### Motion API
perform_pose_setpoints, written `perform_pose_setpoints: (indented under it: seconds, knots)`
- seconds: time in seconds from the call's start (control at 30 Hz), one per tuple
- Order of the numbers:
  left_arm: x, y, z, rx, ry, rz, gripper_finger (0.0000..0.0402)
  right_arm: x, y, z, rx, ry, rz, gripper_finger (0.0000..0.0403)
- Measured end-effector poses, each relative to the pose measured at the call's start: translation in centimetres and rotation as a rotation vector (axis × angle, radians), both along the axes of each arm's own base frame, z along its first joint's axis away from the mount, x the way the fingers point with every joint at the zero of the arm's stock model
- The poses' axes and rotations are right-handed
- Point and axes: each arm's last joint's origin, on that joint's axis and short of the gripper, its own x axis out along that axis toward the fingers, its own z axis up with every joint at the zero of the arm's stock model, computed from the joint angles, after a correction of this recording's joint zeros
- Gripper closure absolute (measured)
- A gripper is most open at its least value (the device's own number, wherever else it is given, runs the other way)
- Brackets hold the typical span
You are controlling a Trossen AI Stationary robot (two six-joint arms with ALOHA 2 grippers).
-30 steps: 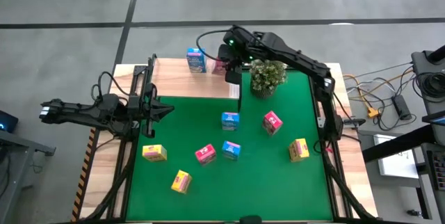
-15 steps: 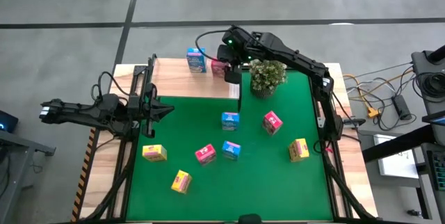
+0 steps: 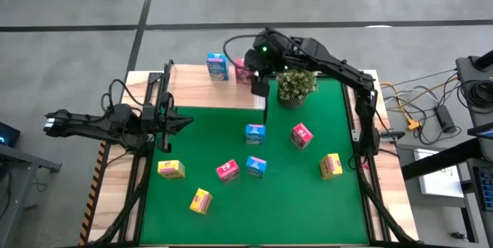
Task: Stack cereal on shelf
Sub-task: Put the bottom right red cereal box on the shelf
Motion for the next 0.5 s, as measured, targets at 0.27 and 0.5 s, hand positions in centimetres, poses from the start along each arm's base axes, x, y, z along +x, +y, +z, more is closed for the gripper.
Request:
perform_pose_setpoints:
  seconds: [0.27,0.5]
  knots:
    - [0.0,0.0,0.0,0.0,0.0,0.0,0.0402,2.0,3.0,-2.3,0.01,0.09,0.093,0.0278]
    - [0.0,0.0,0.0,0.0,0.0,-0.001,0.0402,4.1,2.2,-6.7,-0.068,0.204,0.055,0.0371]
